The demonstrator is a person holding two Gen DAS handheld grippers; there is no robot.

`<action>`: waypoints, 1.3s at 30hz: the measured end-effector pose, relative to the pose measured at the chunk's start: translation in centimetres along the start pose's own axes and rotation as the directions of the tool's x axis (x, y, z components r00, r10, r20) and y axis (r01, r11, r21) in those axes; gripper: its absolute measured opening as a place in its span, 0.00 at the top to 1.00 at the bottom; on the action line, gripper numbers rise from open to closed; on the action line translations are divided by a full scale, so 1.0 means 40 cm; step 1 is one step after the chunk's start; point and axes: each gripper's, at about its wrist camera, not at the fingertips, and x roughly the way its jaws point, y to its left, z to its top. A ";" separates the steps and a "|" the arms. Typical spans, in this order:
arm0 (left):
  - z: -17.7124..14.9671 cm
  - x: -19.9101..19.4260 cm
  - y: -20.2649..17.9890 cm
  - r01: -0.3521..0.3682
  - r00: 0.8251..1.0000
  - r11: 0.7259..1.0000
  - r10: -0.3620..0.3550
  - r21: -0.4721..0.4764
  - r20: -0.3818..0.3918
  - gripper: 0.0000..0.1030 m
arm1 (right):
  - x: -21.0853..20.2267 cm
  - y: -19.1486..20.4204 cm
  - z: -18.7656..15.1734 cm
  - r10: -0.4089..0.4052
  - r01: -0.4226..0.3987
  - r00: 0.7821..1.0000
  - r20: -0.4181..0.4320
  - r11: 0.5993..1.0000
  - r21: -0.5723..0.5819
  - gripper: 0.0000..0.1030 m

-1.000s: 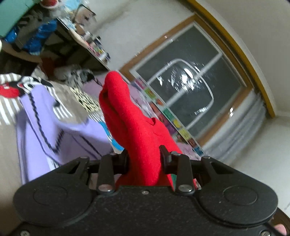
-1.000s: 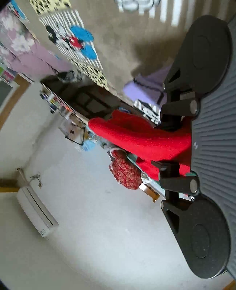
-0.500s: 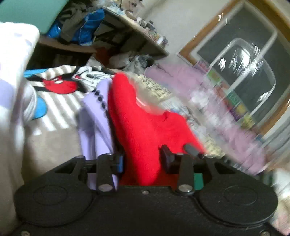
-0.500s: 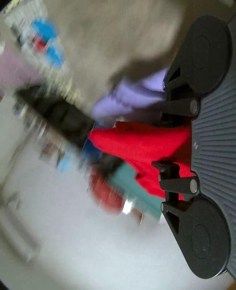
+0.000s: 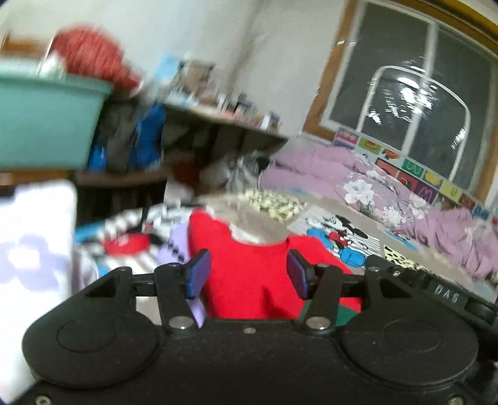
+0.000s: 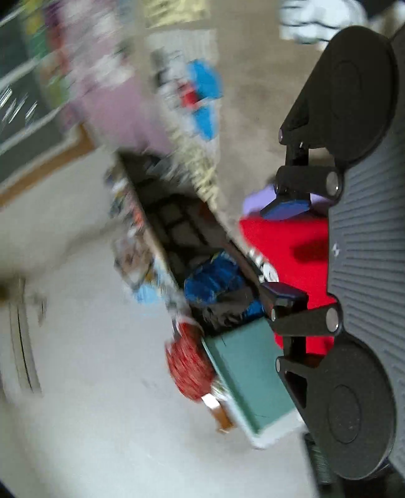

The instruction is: Fold clothes

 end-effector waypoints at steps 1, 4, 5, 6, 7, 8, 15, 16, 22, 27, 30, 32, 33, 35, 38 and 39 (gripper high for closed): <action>-0.007 0.004 -0.005 0.019 1.000 1.000 -0.019 0.020 0.003 0.49 | -0.004 0.021 -0.003 0.010 -0.010 1.000 0.001 0.998 -0.063 0.56; -0.064 0.073 -0.028 0.052 0.987 0.988 -0.028 0.149 -0.158 0.50 | 0.016 0.050 -0.024 0.015 -0.024 0.998 -0.059 0.987 -0.159 0.58; -0.076 0.081 -0.030 0.046 0.987 0.984 -0.018 0.172 -0.163 0.50 | 0.033 0.047 -0.031 -0.006 -0.011 0.995 -0.099 0.986 -0.169 0.58; -0.086 0.085 -0.029 0.038 0.988 0.981 -0.008 0.191 -0.154 0.50 | 0.040 0.042 -0.034 -0.014 -0.005 0.993 -0.116 0.986 -0.169 0.59; -0.096 0.088 -0.029 0.029 0.989 0.978 0.002 0.209 -0.145 0.50 | 0.048 0.037 -0.036 -0.023 0.000 0.991 -0.133 0.986 -0.170 0.59; -0.092 0.089 -0.020 0.034 0.989 0.980 -0.004 0.196 -0.148 0.50 | 0.056 0.032 -0.039 -0.032 0.006 0.988 -0.150 0.985 -0.170 0.59; -0.044 0.060 0.009 0.071 0.988 0.995 -0.061 0.066 -0.141 0.35 | 0.033 0.022 -0.017 -0.065 0.051 0.985 -0.158 0.994 -0.093 0.57; -0.034 0.054 0.000 0.070 0.988 0.996 -0.062 0.048 -0.144 0.35 | 0.026 0.022 -0.012 -0.069 0.058 0.986 -0.155 0.995 -0.078 0.55; 0.020 0.000 -0.018 0.001 0.990 1.000 -0.002 -0.006 -0.143 0.19 | -0.015 0.053 0.037 -0.139 0.131 0.966 -0.218 0.990 -0.051 0.40; 0.042 -0.042 -0.038 -0.046 0.984 0.998 0.050 0.031 -0.169 0.06 | -0.068 0.107 0.072 -0.180 0.164 0.951 -0.252 0.983 -0.083 0.23; 0.048 -0.081 -0.055 -0.074 0.980 0.995 0.086 0.074 -0.177 0.03 | -0.105 0.140 0.093 -0.200 0.177 0.943 -0.266 0.978 -0.110 0.13; 0.054 -0.106 -0.071 -0.122 0.971 0.986 0.142 0.112 -0.191 0.00 | -0.128 0.160 0.107 -0.216 0.187 0.937 -0.276 0.974 -0.128 0.11; 0.056 -0.120 -0.077 -0.155 0.964 0.980 0.177 0.123 -0.196 0.00 | -0.137 0.170 0.113 -0.225 0.193 0.933 -0.282 0.972 -0.136 0.10; 0.064 -0.155 -0.089 -0.160 0.964 0.977 0.185 0.142 -0.189 0.00 | -0.157 0.192 0.123 -0.246 0.209 0.924 -0.294 0.966 -0.153 0.07; 0.086 -0.202 -0.102 -0.159 0.965 0.974 0.187 0.160 -0.183 0.00 | -0.186 0.227 0.130 -0.257 0.214 0.917 -0.305 0.962 -0.168 0.06; 0.095 -0.216 -0.108 -0.179 0.960 0.969 0.210 0.170 -0.186 0.00 | -0.199 0.240 0.131 -0.258 0.214 0.916 -0.306 0.962 -0.172 0.06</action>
